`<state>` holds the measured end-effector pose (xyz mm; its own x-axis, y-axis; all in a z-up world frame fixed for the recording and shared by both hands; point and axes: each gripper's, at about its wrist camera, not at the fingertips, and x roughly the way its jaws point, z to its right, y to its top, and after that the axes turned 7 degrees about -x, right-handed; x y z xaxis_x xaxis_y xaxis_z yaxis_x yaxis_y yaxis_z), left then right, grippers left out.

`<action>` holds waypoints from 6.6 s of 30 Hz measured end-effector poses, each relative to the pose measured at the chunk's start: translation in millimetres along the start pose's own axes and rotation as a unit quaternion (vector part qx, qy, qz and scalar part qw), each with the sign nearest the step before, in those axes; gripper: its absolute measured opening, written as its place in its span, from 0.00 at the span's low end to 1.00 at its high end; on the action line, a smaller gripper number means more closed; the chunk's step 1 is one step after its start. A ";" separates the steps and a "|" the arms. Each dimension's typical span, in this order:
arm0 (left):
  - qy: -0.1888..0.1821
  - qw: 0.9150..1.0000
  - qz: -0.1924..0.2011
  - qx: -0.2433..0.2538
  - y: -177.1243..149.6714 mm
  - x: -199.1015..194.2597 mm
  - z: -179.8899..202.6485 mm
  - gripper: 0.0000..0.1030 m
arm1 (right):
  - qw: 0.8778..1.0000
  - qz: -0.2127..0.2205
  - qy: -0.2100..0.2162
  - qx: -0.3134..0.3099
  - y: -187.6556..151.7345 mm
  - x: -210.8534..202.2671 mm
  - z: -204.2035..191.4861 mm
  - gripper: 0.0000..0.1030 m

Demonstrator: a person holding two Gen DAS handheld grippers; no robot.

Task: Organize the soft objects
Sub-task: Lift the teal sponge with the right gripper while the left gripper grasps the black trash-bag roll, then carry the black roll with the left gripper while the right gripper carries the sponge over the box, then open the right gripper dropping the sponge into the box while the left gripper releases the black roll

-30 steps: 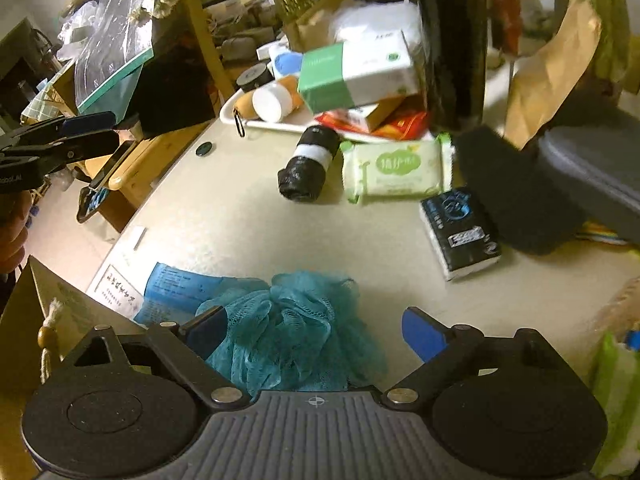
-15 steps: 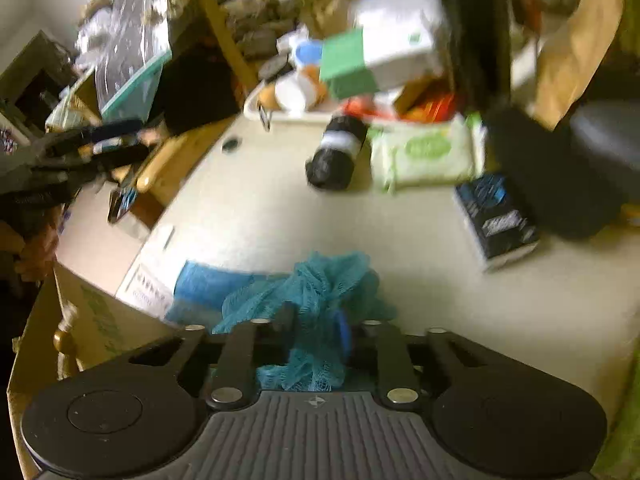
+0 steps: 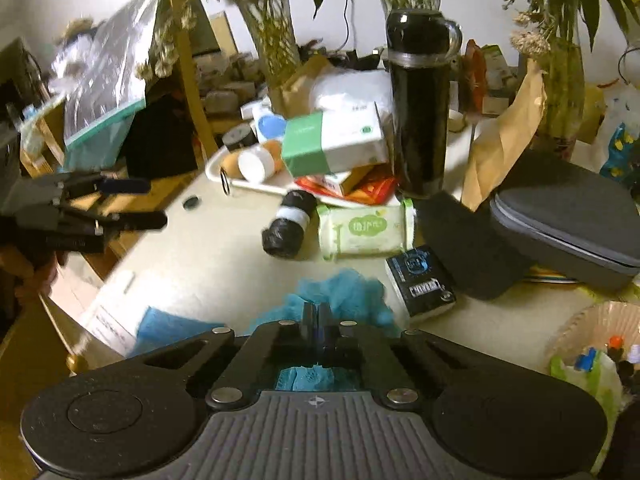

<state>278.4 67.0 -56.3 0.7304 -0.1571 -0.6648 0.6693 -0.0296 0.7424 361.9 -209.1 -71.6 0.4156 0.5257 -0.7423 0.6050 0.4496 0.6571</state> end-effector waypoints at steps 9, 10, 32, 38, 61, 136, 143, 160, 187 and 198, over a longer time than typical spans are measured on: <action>-0.010 1.000 -0.007 0.004 4.1 9.4 2.8 0.72 | 0.999 -0.025 0.021 0.011 -6.4 10.3 17.0 0.24; -0.014 1.000 -0.010 0.006 4.7 13.2 2.9 0.72 | 0.999 -0.025 0.018 0.018 -6.1 10.8 20.1 0.33; -0.045 0.994 -0.091 -0.031 10.5 99.0 -13.7 0.72 | 0.995 -0.096 -0.023 -0.001 -19.3 58.3 22.7 0.55; -0.051 0.992 -0.095 -0.065 14.9 125.8 -20.8 0.72 | 0.997 -0.075 -0.033 0.000 -15.2 49.2 21.5 0.42; -0.032 0.994 -0.108 -0.005 9.2 172.7 0.1 0.46 | 0.998 0.021 -0.056 0.030 0.3 -9.6 28.7 0.38; -0.019 0.998 0.059 0.015 -41.6 -169.3 80.2 0.43 | 0.971 0.231 -0.051 0.012 -63.4 -202.9 -118.1 0.37; -0.014 0.998 0.047 0.031 -54.7 -177.0 90.0 0.43 | 0.977 0.204 -0.050 -0.025 -77.0 -212.3 -152.3 0.37; -0.037 0.999 0.012 0.018 -69.3 -175.8 92.2 0.44 | 0.986 0.162 -0.042 -0.014 -106.1 -211.0 -169.9 0.37; -0.002 0.997 0.064 -0.053 -100.5 -182.8 57.5 0.66 | 0.985 0.165 -0.046 -0.030 -98.2 -202.4 -187.0 0.37; -0.005 0.994 0.084 -0.067 -102.0 -187.7 49.7 0.66 | 0.993 0.107 -0.031 -0.042 -81.5 -157.5 -210.1 0.78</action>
<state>66.3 50.4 -3.2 0.8323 -0.1587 -0.5312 0.5509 0.1302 0.8243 104.4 -176.8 19.3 0.5716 0.5709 -0.5894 0.4402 0.3928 0.8074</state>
